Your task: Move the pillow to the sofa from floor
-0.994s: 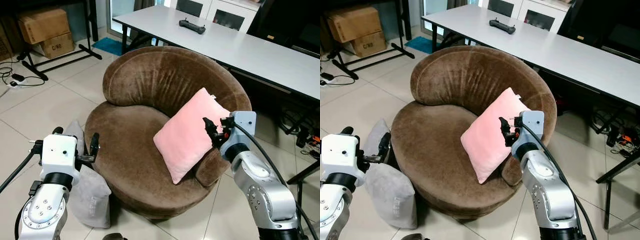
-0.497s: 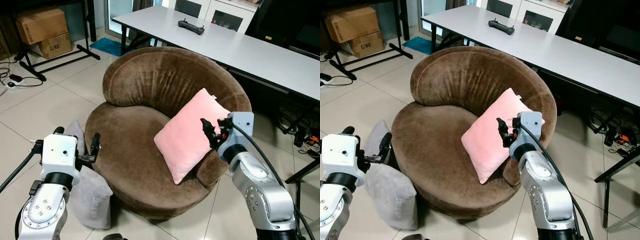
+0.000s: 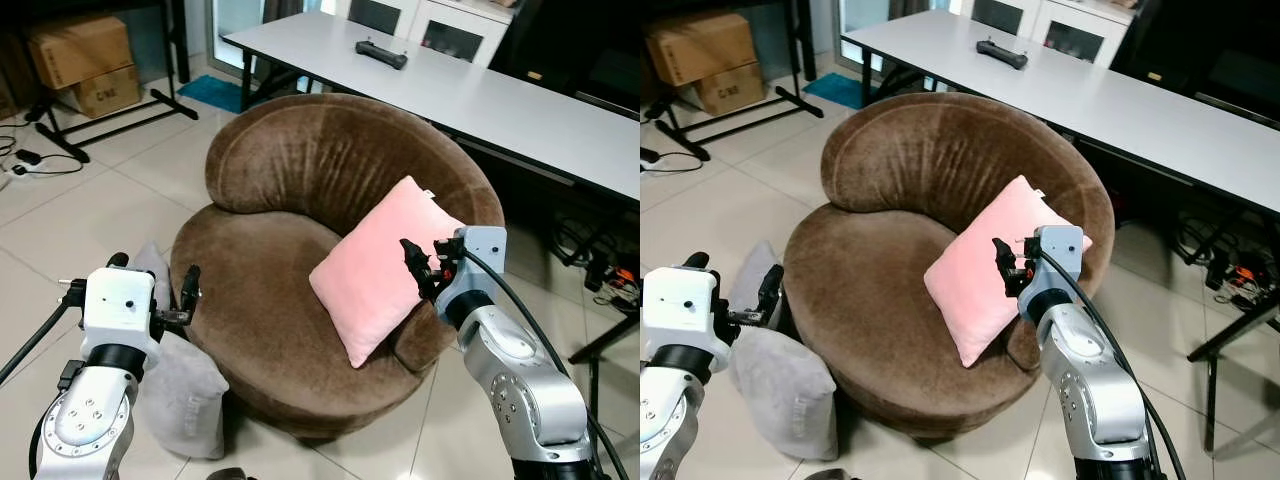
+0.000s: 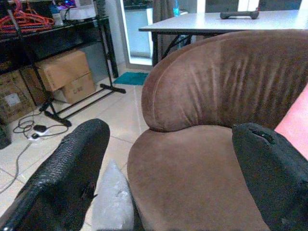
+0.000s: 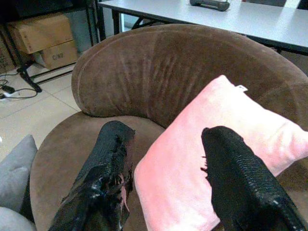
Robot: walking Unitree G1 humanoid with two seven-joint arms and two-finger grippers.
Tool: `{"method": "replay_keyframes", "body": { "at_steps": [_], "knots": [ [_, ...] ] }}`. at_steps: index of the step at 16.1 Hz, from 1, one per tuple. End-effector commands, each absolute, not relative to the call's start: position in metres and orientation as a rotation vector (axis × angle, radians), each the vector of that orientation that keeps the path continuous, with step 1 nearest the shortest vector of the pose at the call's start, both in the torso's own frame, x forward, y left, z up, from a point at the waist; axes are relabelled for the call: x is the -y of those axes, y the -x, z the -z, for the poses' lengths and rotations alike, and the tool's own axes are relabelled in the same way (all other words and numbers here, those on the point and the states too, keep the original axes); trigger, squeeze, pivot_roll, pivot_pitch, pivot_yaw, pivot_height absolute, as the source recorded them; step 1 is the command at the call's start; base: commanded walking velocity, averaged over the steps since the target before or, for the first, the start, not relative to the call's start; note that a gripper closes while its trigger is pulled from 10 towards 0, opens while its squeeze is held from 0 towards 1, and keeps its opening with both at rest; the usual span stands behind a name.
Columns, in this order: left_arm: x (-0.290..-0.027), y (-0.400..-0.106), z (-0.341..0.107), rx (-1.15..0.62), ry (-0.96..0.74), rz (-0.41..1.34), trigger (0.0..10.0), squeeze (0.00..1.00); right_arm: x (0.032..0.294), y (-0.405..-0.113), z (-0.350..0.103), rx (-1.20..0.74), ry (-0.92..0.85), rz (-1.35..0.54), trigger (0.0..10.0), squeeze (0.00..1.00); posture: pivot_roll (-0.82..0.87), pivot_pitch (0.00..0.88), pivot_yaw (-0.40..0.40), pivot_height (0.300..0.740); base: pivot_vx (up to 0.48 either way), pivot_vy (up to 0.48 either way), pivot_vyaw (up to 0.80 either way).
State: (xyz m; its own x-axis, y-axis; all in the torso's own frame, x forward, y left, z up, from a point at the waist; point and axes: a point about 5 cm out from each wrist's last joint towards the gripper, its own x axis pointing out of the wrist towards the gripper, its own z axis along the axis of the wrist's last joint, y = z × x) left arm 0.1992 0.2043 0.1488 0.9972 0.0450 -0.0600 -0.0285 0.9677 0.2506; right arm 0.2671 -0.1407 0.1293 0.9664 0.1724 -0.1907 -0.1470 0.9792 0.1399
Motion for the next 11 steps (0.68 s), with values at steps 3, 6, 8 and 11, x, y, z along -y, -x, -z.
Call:
{"method": "replay_keyframes", "body": {
  "at_steps": [3, 6, 8, 11],
  "knots": [
    [-0.2003, -0.2014, -0.1507, -0.059, -0.244, -0.017, 10.0, 0.0, 0.1433, -0.2687, -0.1277, -0.22, -0.114, -0.157, 10.0, 0.0, 0.15, 0.0, -0.112, 0.74, 0.0, 0.3, 0.0],
    [-0.2, -0.2022, -0.1509, -0.059, -0.243, -0.017, 10.0, 0.0, 0.1434, -0.2693, -0.1278, -0.221, -0.111, -0.158, 10.0, 0.0, 0.15, 0.0, -0.112, 0.74, 0.0, 0.303, 0.0],
    [-0.2, -0.2027, -0.151, -0.06, -0.245, -0.015, 10.0, 0.0, 0.1432, -0.2694, -0.1274, -0.222, -0.107, -0.159, 10.0, 0.0, 0.15, 0.0, -0.113, 0.74, 0.0, 0.296, 0.0],
    [-0.1999, -0.2033, -0.151, -0.06, -0.246, -0.015, 10.0, 0.0, 0.1429, -0.2702, -0.1275, -0.225, -0.104, -0.162, 10.0, 0.0, 0.15, 0.0, -0.114, 0.74, 0.0, 0.299, 0.0]
  ]
}}
